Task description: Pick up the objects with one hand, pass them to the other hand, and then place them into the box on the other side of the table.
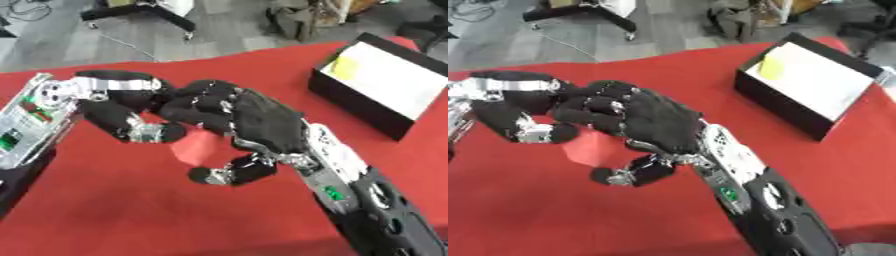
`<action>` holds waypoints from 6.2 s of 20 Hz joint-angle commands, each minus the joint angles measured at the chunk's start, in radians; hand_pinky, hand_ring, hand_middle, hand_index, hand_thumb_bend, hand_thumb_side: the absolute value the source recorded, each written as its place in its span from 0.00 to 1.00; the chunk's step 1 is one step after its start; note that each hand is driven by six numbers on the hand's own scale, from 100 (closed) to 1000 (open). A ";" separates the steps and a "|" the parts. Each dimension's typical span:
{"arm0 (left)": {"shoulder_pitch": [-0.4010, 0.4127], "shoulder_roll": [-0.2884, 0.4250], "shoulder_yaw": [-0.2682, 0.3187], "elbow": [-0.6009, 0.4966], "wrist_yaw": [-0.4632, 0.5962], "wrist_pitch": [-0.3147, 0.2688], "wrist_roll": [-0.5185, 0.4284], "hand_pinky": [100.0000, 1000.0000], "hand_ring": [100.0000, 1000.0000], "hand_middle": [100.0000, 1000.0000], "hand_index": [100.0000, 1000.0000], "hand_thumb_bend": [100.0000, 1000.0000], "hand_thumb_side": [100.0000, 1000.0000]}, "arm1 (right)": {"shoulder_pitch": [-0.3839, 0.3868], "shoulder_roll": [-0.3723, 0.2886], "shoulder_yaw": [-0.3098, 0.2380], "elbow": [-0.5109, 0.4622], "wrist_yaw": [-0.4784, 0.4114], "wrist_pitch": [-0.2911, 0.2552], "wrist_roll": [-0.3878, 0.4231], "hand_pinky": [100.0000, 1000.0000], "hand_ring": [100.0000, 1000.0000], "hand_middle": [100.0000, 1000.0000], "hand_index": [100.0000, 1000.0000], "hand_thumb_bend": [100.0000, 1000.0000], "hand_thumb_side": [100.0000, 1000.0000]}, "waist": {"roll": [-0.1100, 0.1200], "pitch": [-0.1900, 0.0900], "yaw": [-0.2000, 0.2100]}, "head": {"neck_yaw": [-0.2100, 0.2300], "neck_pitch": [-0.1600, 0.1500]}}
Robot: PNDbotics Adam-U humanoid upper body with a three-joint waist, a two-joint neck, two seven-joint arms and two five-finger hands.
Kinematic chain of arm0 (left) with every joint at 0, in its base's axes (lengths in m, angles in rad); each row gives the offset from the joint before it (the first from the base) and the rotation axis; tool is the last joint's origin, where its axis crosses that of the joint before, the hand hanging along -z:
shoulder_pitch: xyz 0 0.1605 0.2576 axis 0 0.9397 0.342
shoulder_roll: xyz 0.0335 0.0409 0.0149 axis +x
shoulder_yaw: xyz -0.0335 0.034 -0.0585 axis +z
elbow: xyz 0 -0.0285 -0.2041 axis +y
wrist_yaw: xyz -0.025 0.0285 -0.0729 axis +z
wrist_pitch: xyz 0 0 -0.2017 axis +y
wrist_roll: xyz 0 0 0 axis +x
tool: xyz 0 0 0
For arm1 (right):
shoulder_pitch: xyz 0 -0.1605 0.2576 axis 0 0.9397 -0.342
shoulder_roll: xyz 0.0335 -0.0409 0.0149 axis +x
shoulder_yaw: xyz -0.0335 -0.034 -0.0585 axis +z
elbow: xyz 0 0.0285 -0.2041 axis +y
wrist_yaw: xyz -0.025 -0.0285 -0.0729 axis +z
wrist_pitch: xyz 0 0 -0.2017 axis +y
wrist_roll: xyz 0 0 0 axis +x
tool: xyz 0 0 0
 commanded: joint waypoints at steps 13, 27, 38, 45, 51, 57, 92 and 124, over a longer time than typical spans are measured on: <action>-0.018 0.005 0.025 -0.047 0.020 -0.003 0.005 0.65 0.57 0.46 0.59 0.17 0.43 | 0.000 -0.018 -0.019 0.051 0.040 0.066 -0.133 0.73 0.67 0.34 0.37 0.00 0.15 | 0.000 -0.012 -0.001 | -0.007 -0.002; 0.019 0.023 0.145 0.005 0.058 -0.070 0.036 0.67 0.62 0.58 0.72 0.46 0.80 | -0.028 -0.092 -0.018 0.042 -0.035 0.046 -0.264 0.72 0.65 0.33 0.17 0.00 0.23 | -0.004 -0.013 0.004 | -0.032 -0.002; 0.097 0.032 0.357 0.175 -0.012 -0.103 0.210 0.65 0.60 0.56 0.69 0.37 0.81 | -0.038 -0.259 -0.092 -0.026 -0.190 0.130 -0.343 0.71 0.65 0.31 0.13 0.00 0.23 | -0.018 -0.017 0.008 | -0.136 -0.002; 0.262 0.016 0.544 0.230 -0.128 -0.156 0.326 0.64 0.58 0.54 0.68 0.31 0.77 | 0.018 -0.415 -0.276 0.156 -0.306 0.246 -0.375 0.70 0.68 0.27 0.12 0.00 0.23 | -0.018 -0.010 0.019 | -0.313 -0.002; 0.372 -0.037 0.702 0.126 -0.228 -0.156 0.426 0.64 0.58 0.54 0.68 0.31 0.76 | 0.017 -0.405 -0.439 0.318 -0.406 0.346 -0.331 0.72 0.76 0.39 0.36 0.00 0.43 | -0.004 0.003 0.033 | -0.357 -0.002; 0.392 -0.077 0.721 0.065 -0.321 -0.128 0.532 0.64 0.58 0.54 0.68 0.30 0.76 | -0.033 -0.451 -0.611 0.490 -0.415 0.452 -0.228 0.79 0.87 0.62 0.73 0.32 0.58 | -0.011 0.013 0.069 | -0.398 -0.002; -0.130 0.200 0.527 1.010 -1.315 -0.093 0.810 0.76 0.67 0.65 0.78 0.70 0.20 | 0.075 -0.173 -0.228 -0.177 -0.024 0.197 -0.258 0.85 0.84 0.70 0.80 0.00 0.34 | -0.039 0.038 -0.071 | 0.300 -0.002; -0.142 0.165 0.535 0.933 -1.016 -0.155 1.041 0.60 0.43 0.37 0.46 0.11 0.07 | 0.083 -0.178 -0.252 -0.247 -0.111 0.200 -0.164 0.86 0.84 0.69 0.79 0.00 0.33 | -0.052 0.104 -0.144 | 0.293 -0.002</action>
